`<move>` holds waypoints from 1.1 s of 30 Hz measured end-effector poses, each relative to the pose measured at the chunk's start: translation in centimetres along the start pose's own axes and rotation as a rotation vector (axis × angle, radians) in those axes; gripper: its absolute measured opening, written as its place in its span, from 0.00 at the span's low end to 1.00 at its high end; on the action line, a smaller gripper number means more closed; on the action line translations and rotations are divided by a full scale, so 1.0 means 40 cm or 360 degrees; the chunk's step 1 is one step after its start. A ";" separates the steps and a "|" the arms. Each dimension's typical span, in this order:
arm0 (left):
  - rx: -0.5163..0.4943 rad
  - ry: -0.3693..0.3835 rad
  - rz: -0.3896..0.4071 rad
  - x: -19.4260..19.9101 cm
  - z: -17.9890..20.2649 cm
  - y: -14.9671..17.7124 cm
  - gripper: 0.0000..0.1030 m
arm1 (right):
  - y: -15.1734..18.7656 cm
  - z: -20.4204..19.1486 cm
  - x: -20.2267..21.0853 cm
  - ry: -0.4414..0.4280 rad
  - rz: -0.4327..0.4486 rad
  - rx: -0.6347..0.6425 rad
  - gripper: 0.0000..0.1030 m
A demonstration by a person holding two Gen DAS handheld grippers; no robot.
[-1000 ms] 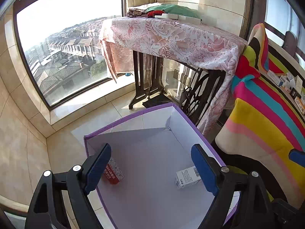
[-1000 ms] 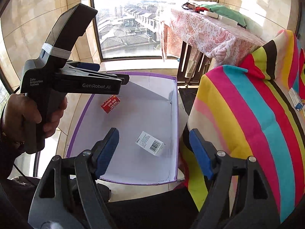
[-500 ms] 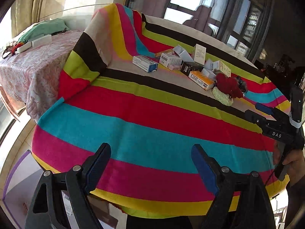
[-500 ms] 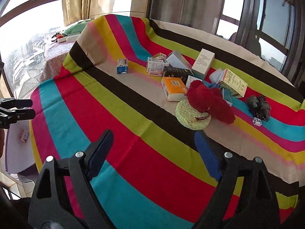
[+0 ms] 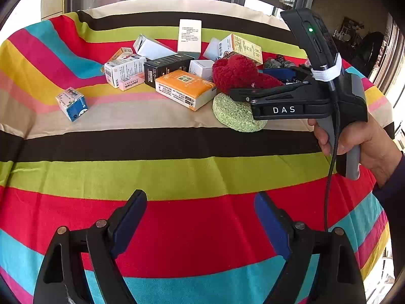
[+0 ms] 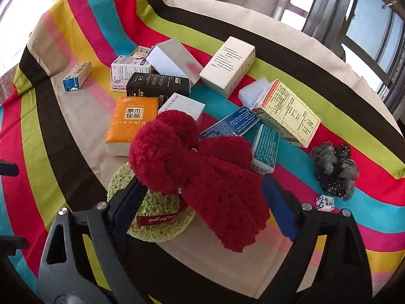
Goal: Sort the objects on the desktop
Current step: 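Grasp the green sponge with the left tool while the right tool grasps the red knitted toy, then carry the sponge in the left tool while the right tool carries the red toy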
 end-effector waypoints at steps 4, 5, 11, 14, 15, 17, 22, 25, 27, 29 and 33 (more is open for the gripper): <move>0.0015 -0.0008 -0.0015 -0.055 0.033 -0.047 0.85 | 0.009 0.038 -0.015 -0.0097 -0.0022 -0.0158 0.54; 0.0023 0.0016 -0.0024 -0.068 0.046 -0.059 0.85 | 0.019 0.054 -0.005 -0.0056 -0.0016 -0.0203 0.54; 0.0051 0.0007 -0.0011 -0.133 0.117 -0.125 0.85 | 0.135 0.154 0.130 0.0044 -0.0019 -0.0530 0.50; 0.0069 -0.0068 -0.0014 -0.169 0.141 -0.159 0.88 | 0.209 0.182 0.201 0.0099 -0.0031 -0.0584 0.50; 0.0083 -0.0070 -0.0017 -0.180 0.148 -0.169 0.88 | 0.232 0.186 0.221 0.0110 -0.0034 -0.0596 0.50; 0.0101 -0.0081 -0.0017 -0.197 0.171 -0.188 0.89 | 0.276 0.195 0.259 0.0133 -0.0043 -0.0648 0.51; 0.0035 -0.0116 -0.0023 -0.233 0.232 -0.198 0.95 | 0.351 0.219 0.347 0.0238 -0.0012 -0.0733 0.52; -0.0007 -0.0233 -0.0046 -0.256 0.238 -0.205 0.99 | 0.391 0.219 0.372 0.0269 -0.0022 -0.0774 0.53; 0.0002 -0.0253 -0.0043 -0.259 0.231 -0.208 0.98 | 0.414 0.218 0.371 0.0266 -0.0055 -0.0806 0.53; 0.0021 -0.0275 -0.0010 -0.252 0.214 -0.212 0.87 | 0.432 0.216 0.370 0.0281 -0.0083 -0.0823 0.54; -0.0022 -0.0246 0.0014 -0.237 0.194 -0.207 0.79 | 0.446 0.206 0.371 0.0277 -0.0073 -0.0831 0.63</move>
Point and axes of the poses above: each gripper's, at about its wrist camera, not at the fingertips, and x roughly against the way its jaws point, z to its right, y to its underside, the point moved 7 cm from there along -x, roughly the way its jaws point, and after that the axes turned 2 degrees about x, right-handed, at the moved point
